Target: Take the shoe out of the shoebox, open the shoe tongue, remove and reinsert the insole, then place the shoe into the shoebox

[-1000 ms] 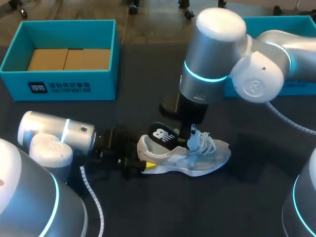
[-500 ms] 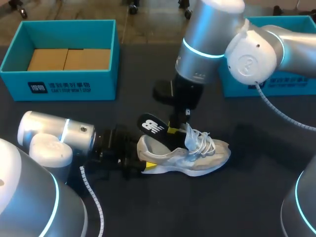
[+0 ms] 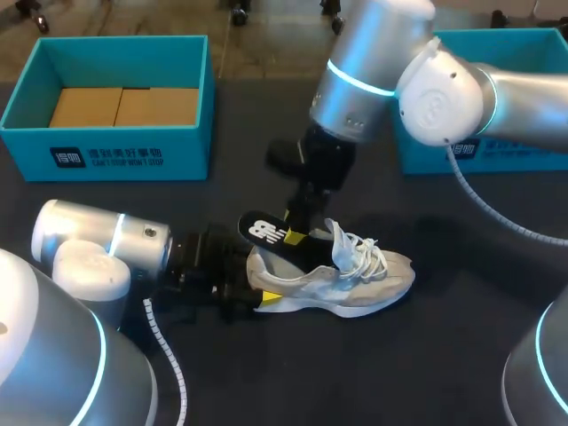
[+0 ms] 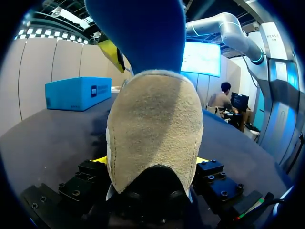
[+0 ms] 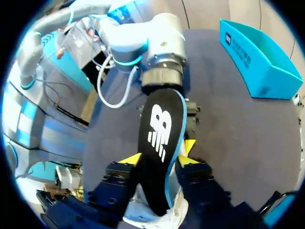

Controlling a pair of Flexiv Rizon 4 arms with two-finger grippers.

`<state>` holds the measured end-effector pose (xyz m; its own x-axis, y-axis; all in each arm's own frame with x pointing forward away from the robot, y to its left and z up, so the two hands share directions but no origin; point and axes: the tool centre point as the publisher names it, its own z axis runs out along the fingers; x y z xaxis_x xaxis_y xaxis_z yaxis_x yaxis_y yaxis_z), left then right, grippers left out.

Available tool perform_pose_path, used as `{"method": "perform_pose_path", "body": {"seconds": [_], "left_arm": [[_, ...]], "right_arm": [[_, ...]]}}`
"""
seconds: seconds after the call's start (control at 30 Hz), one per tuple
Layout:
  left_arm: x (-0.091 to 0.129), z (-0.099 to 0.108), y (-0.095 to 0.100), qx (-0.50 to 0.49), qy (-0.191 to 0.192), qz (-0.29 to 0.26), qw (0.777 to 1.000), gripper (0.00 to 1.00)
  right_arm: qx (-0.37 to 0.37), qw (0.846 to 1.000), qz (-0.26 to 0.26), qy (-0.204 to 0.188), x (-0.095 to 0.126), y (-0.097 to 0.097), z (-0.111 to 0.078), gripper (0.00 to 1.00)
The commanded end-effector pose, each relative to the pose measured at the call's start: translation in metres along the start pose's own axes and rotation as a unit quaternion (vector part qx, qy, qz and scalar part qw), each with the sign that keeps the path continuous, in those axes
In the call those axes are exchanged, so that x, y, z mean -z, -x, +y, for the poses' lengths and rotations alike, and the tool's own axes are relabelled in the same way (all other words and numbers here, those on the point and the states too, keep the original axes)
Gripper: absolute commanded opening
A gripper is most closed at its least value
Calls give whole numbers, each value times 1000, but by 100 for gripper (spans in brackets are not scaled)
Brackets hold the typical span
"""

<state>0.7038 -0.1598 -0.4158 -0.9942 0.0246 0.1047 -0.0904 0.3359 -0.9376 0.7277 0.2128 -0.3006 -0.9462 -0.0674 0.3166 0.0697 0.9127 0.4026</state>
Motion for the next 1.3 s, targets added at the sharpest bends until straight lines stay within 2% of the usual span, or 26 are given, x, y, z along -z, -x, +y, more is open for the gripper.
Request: {"method": "perform_pose_path", "body": {"seconds": [0.03, 0.1, 0.23, 0.3, 0.43, 0.5, 0.63, 0.8, 0.93, 1.03, 1.3], "left_arm": [[-1, 0, 0, 0, 2, 1, 1000, 0], [-1, 0, 0, 0, 2, 1, 1000, 0], [-1, 0, 0, 0, 2, 1, 1000, 0], [-1, 0, 0, 0, 2, 1, 1000, 0], [-1, 0, 0, 0, 2, 1, 1000, 0], [-1, 0, 0, 0, 2, 1, 1000, 0], [-1, 0, 0, 0, 2, 1, 1000, 0], [-1, 0, 0, 0, 2, 1, 1000, 0], [-1, 0, 0, 0, 2, 1, 1000, 0], [-1, 0, 0, 0, 2, 1, 1000, 0], [-1, 0, 0, 0, 2, 1, 1000, 0]], "right_arm": [[-7, 999, 35, 41, 8, 5, -10, 92], [-12, 997, 48, 58, 9, 4, -10, 95], [-13, 994, 78, 71, 9, 0, -9, 89], [-14, 993, 90, 74, 8, -2, -9, 90], [-15, 991, 112, 69, 5, -4, -7, 76], [-15, 990, 119, 69, 4, -5, -7, 75], [-13, 990, 127, 67, 1, -8, -3, 68], [-10, 989, 136, 64, -3, -11, 0, 66], [-13, 988, 136, 69, -7, -12, -3, 54], [-13, 988, 137, 71, -10, -13, -4, 50], [-9, 986, 145, 78, -17, -15, -1, 48]]}}
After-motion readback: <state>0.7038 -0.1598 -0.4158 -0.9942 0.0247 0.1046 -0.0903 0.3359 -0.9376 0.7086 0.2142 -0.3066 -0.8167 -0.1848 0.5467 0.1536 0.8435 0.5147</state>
